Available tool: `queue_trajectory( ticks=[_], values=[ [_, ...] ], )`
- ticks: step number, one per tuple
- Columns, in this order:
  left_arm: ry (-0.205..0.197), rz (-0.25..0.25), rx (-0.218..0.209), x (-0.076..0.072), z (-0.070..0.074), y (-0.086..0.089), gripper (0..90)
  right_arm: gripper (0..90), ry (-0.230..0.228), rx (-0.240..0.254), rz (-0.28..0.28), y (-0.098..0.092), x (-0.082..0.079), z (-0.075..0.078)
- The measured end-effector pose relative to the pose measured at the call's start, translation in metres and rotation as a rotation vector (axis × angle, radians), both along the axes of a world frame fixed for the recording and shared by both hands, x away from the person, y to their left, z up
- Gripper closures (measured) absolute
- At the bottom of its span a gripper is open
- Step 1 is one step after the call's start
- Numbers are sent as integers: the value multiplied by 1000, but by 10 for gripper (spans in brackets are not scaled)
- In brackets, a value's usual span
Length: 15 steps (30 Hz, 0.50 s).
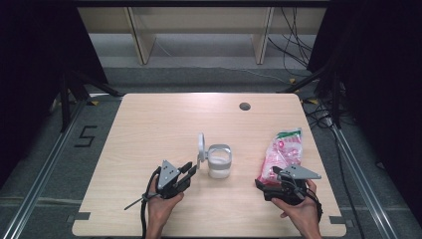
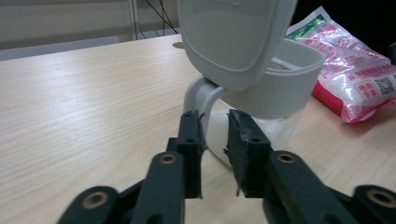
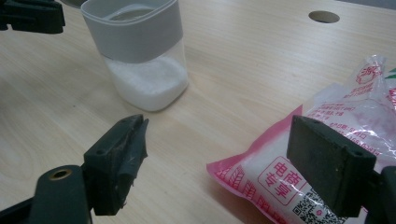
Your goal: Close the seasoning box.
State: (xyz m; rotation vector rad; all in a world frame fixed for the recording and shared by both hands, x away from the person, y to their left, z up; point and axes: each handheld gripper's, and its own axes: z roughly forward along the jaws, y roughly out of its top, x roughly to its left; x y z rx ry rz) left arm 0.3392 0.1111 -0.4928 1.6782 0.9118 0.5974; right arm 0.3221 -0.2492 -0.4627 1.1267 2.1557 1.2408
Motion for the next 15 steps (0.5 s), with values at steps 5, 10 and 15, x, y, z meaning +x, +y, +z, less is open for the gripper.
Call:
queue_trajectory(
  ticks=[5, 10, 15],
  values=[
    [-16, -1, 7, 3, 4, 2, 862, 208, 24, 10, 9, 2, -1, 0],
    [-31, -15, 24, 7, 9, -1, 891, 208, 47, 17, -1, 4, -5, 0],
    [-43, -12, 31, 8, 17, -4, 891, 208, 17, 4, 10, 3, -5, -1]
  ],
)
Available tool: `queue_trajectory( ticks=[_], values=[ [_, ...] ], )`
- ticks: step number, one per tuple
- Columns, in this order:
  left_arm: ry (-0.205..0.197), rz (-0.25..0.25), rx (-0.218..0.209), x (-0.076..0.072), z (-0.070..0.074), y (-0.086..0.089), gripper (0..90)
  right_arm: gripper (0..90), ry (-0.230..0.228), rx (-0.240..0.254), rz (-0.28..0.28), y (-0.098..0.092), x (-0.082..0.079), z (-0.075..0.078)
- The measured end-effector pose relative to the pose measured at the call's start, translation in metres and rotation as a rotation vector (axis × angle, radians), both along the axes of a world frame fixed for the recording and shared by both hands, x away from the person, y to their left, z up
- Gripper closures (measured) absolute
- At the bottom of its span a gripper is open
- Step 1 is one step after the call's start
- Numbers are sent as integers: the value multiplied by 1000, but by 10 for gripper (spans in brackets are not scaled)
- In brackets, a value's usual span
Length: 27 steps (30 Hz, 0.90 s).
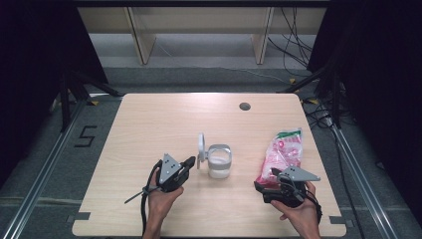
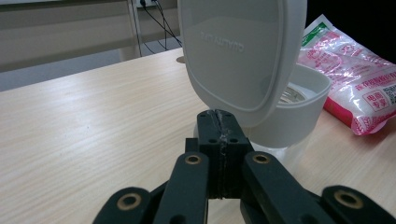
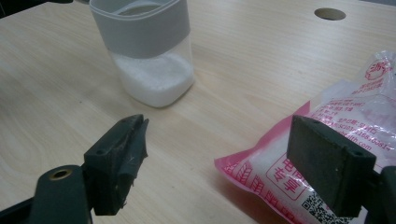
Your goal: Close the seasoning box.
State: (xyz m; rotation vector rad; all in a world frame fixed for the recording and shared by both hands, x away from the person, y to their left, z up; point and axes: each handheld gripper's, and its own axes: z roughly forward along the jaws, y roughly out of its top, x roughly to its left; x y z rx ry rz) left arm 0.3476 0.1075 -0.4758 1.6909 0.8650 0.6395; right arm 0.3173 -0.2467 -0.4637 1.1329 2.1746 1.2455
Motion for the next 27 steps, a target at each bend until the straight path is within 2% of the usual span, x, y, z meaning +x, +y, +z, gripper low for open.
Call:
queue_trajectory(
  ticks=[1, 2, 4, 11, 15, 16, 18, 19, 20, 25, 27],
  values=[
    [-1, -9, -12, 1, 1, -1, 891, 208, 0, 0, 0, 0, 0, 0],
    [-3, -13, 0, 2, 4, -1, 891, 208, 9, 9, 4, 0, 0, -1],
    [-4, -14, -11, 4, 5, -2, 891, 208, 11, 6, 4, 0, -1, -1],
    [-24, -20, 3, 6, 16, -5, 890, 209, 15, 16, 6, -2, -2, -2],
    [-30, -29, 8, 7, 20, -8, 891, 210, 18, 5, 2, -3, -2, -2],
    [-30, -29, 8, 7, 20, -9, 891, 210, 36, 15, -9, -1, -4, -1],
    [-39, -35, 8, 8, 22, -10, 891, 210, 38, 16, -10, -1, -4, -2],
    [-41, -35, 1, 9, 23, -11, 891, 209, 30, 10, -7, -1, -3, -2],
    [-41, -33, 14, 8, 24, -10, 891, 210, 10, -3, 6, -2, -2, -2],
    [-45, -33, 9, 10, 28, -11, 891, 209, 19, 10, 15, -1, -2, -3],
    [-50, -36, 12, 11, 29, -12, 890, 209, 3, -3, 9, -1, -3, -4]
  ],
)
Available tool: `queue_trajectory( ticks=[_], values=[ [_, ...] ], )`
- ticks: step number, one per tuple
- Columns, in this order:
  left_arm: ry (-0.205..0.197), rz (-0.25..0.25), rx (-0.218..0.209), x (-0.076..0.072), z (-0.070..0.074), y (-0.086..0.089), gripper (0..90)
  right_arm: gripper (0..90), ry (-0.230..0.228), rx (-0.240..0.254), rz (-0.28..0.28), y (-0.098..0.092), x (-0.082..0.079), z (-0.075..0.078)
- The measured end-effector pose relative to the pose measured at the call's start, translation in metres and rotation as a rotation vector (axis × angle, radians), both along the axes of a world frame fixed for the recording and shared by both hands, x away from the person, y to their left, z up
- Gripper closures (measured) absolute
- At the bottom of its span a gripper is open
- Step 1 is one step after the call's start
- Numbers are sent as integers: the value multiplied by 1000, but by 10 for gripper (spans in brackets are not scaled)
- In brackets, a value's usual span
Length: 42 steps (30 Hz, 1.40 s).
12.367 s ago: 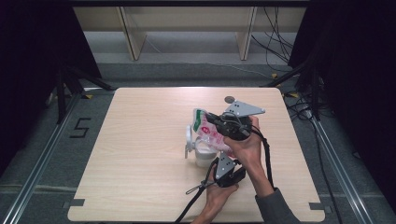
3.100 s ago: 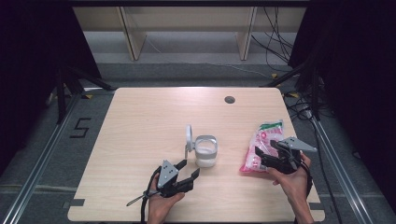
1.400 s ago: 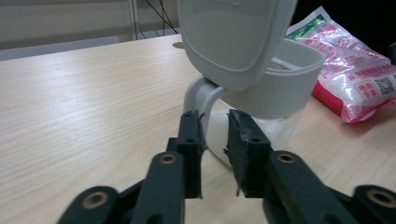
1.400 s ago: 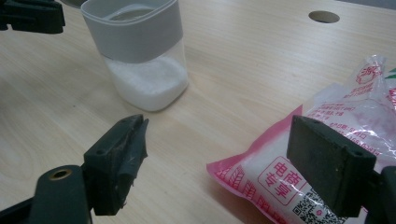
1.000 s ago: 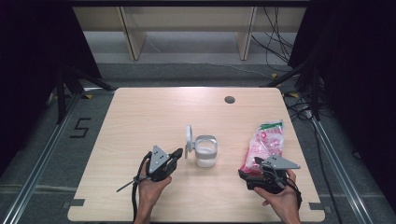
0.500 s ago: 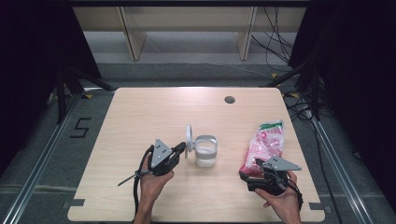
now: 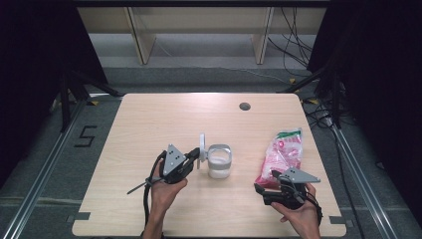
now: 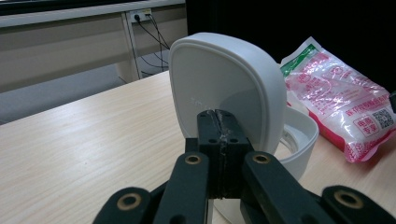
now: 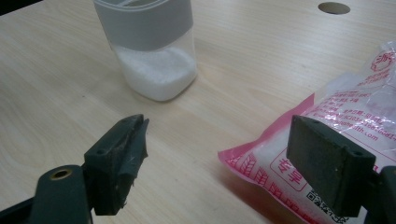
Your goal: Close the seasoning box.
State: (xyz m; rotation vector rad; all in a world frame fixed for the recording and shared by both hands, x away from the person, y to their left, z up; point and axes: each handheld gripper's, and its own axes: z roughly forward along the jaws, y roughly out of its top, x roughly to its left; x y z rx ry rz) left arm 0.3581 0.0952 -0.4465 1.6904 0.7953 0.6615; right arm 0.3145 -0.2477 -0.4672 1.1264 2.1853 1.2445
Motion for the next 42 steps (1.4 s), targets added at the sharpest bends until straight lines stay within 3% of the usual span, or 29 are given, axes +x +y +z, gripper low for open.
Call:
queue_trajectory(
  ticks=[3, 14, 16, 17, 19, 20, 24, 27, 28, 31, 33, 34, 38, 42],
  values=[
    [-1, -2, 2, 1, 2, -2, 891, 209, 25, 6, 2, 1, -1, 0],
    [0, -26, 4, 1, 3, -12, 890, 206, 23, 17, 11, 2, 0, -2],
    [-2, -28, 8, 1, 4, -12, 890, 207, 35, 15, -8, 3, -3, -1],
    [-2, -30, 10, 1, 4, -13, 890, 206, 19, 10, 4, 2, -1, -2],
    [-3, -36, -4, 1, 3, -15, 890, 206, 37, 23, -4, 4, -2, -2],
    [-26, -42, 23, 2, 5, -14, 890, 206, 19, 7, 9, 2, -1, -2],
    [-30, -56, 25, 2, 4, -17, 890, 207, 35, 27, -5, 4, -2, -2],
    [-36, -62, 38, 3, 5, -16, 885, 206, 17, 9, 7, 2, -1, -2],
    [-23, -51, 16, 2, 5, -16, 883, 207, 20, 14, 15, 2, 0, -2],
    [-26, -53, 3, 2, 6, -13, 869, 207, 20, 14, 6, 2, -1, -2],
    [-33, -57, 15, 2, 7, -10, 856, 207, 21, 15, 9, 2, -1, -2],
    [-25, -53, -2, 1, 6, -11, 853, 207, 19, 13, 6, 2, -1, -1],
    [-21, -54, -3, 0, 6, -8, 836, 207, 17, 10, 16, 2, 0, -2],
    [-15, -55, -2, -1, 5, -7, 817, 207, 32, 19, -10, 3, -2, -1]
  ],
)
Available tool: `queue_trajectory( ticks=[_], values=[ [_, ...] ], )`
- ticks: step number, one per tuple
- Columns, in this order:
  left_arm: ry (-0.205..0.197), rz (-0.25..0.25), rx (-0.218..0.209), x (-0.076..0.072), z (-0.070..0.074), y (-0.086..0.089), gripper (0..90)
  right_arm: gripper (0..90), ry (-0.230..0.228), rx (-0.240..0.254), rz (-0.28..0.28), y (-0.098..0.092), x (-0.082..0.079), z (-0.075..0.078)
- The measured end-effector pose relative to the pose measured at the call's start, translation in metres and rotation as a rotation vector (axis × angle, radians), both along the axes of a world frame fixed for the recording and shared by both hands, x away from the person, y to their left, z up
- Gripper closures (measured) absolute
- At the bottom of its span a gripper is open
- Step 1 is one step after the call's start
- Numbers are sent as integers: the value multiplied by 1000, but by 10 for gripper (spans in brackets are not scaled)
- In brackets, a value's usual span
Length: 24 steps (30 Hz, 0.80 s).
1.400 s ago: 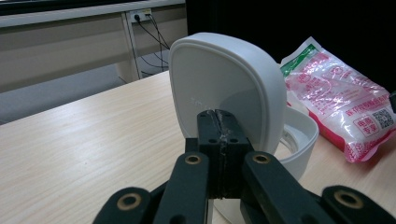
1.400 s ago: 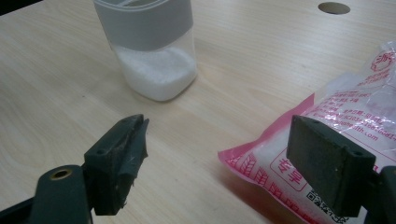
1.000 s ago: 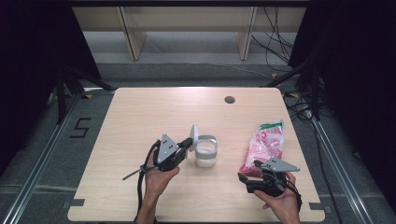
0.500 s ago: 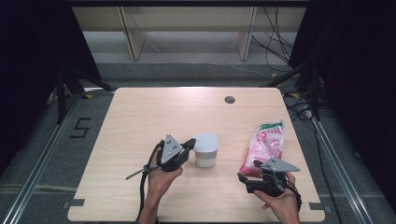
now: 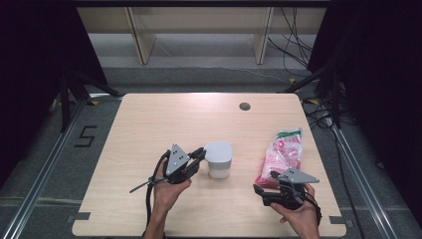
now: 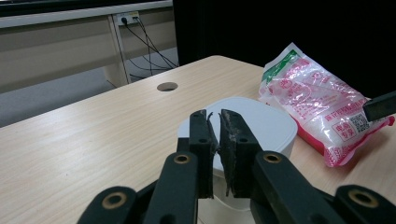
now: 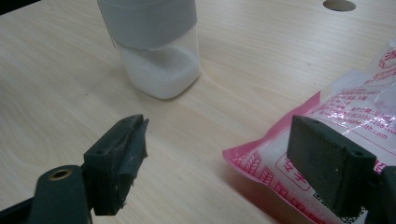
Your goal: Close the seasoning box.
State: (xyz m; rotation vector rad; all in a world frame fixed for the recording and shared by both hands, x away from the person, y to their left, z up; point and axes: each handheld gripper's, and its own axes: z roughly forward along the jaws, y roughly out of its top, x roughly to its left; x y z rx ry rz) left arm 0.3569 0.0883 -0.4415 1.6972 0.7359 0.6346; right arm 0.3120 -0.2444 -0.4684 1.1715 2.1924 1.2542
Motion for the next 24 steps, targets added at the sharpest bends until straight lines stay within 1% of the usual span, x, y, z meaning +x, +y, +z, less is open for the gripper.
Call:
queue_trajectory(
  ticks=[1, 2, 4, 5, 6, 7, 8, 9, 10, 11, 12, 13, 14, 16, 17, 18, 19, 20, 21, 23, 24],
  values=[
    [-1, -4, -11, 0, 0, 0, 806, 207, 3, 3, 3, 0, 0, 0],
    [3, -2, -11, -1, 0, 1, 788, 208, 2, 5, 7, 0, 0, 0],
    [-3, -16, -2, -1, -1, 3, 778, 207, 2, 6, 7, 0, 0, 0],
    [11, -9, -15, -2, -1, 2, 770, 207, -14, -5, 17, -1, 2, 0],
    [5, -19, -26, -2, -2, 3, 754, 207, -16, -13, 12, -1, 2, 0],
    [10, -17, -17, -3, -2, 4, 745, 207, -15, -13, 13, -1, 2, 0],
    [14, -16, -23, -4, -3, 5, 739, 207, -14, -11, 17, -1, 2, 0],
    [9, -20, -21, -5, -3, 5, 727, 207, -15, -6, 19, -1, 2, 0],
    [15, -23, -36, -6, -4, 6, 711, 207, -5, 3, 16, -1, 1, -1],
    [13, -21, -19, -7, -4, 7, 704, 207, -15, -3, 30, -2, 3, -1],
    [16, -23, -25, -8, -5, 8, 695, 207, -14, 1, 28, -2, 2, -1],
    [19, -24, -30, -8, -5, 8, 686, 207, -18, -13, 20, -3, 2, 0],
    [26, -23, -32, -9, -6, 9, 655, 207, -5, 0, 18, -3, 2, 0],
    [26, -27, -25, -11, -7, 10, 642, 206, -4, 2, 18, -3, 2, 0],
    [27, -35, -37, -12, -9, 9, 636, 207, -12, -5, 19, -4, 3, -1],
    [31, -35, -33, -13, -9, 10, 627, 207, -5, -4, 20, -4, 2, -1],
    [30, -31, -27, -14, -9, 10, 612, 206, -8, -8, 18, -5, 3, -1],
    [27, -33, -22, -15, -10, 11, 586, 207, -10, 2, 19, -5, 3, -2],
    [25, -35, -18, -16, -11, 11, 586, 207, -10, 2, 19, -5, 3, -2],
    [40, -35, -33, -19, -13, 10, 566, 207, -12, 0, 21, -5, 3, -2],
    [43, -41, -41, -20, -15, 9, 554, 207, -8, -8, 20, -5, 3, -1]
  ],
)
